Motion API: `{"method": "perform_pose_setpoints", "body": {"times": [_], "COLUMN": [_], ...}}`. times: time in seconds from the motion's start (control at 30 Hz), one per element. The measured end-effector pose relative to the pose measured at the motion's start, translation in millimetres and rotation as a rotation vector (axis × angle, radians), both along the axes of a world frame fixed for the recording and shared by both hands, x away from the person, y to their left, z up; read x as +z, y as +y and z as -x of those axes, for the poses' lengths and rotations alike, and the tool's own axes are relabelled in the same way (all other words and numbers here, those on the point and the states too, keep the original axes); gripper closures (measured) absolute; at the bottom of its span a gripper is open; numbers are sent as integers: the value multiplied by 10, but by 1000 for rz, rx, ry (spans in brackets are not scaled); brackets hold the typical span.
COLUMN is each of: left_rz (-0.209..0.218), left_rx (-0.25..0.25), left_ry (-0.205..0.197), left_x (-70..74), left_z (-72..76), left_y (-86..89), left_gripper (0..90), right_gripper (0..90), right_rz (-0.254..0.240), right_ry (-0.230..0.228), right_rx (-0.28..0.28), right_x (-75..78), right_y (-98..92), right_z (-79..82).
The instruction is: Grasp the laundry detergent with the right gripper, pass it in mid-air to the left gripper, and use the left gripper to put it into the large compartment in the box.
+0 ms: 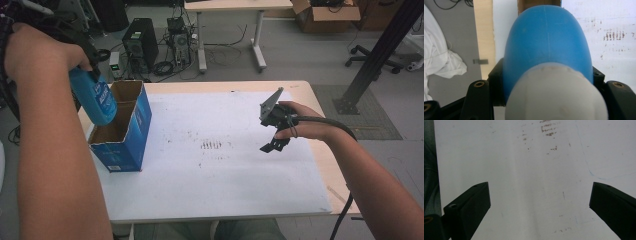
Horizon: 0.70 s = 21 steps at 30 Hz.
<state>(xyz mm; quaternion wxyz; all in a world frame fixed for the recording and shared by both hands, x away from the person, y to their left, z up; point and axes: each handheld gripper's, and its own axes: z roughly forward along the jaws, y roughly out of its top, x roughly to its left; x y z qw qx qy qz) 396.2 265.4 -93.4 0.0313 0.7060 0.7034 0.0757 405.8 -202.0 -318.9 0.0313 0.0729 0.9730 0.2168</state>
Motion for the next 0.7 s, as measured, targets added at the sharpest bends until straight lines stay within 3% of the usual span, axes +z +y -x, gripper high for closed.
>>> {"method": "perform_pose_setpoints", "body": {"times": [0.3,0.53,0.7], "left_rz": [3,27,19], "left_rx": [-7,-4,-12], "left_ry": [5,17,30], "left_x": [-141,-356,-453], "left_z": [-43,-85,-105], "left_y": [36,107,117], "left_gripper": [387,387,387], "right_gripper": [33,34,34], "right_rz": [-4,-2,-1], "right_ry": [3,3,1], "right_rx": [-2,2,-5], "right_x": [-3,-8,-16], "right_y": [0,23,32], "right_z": [-6,0,-2]}}
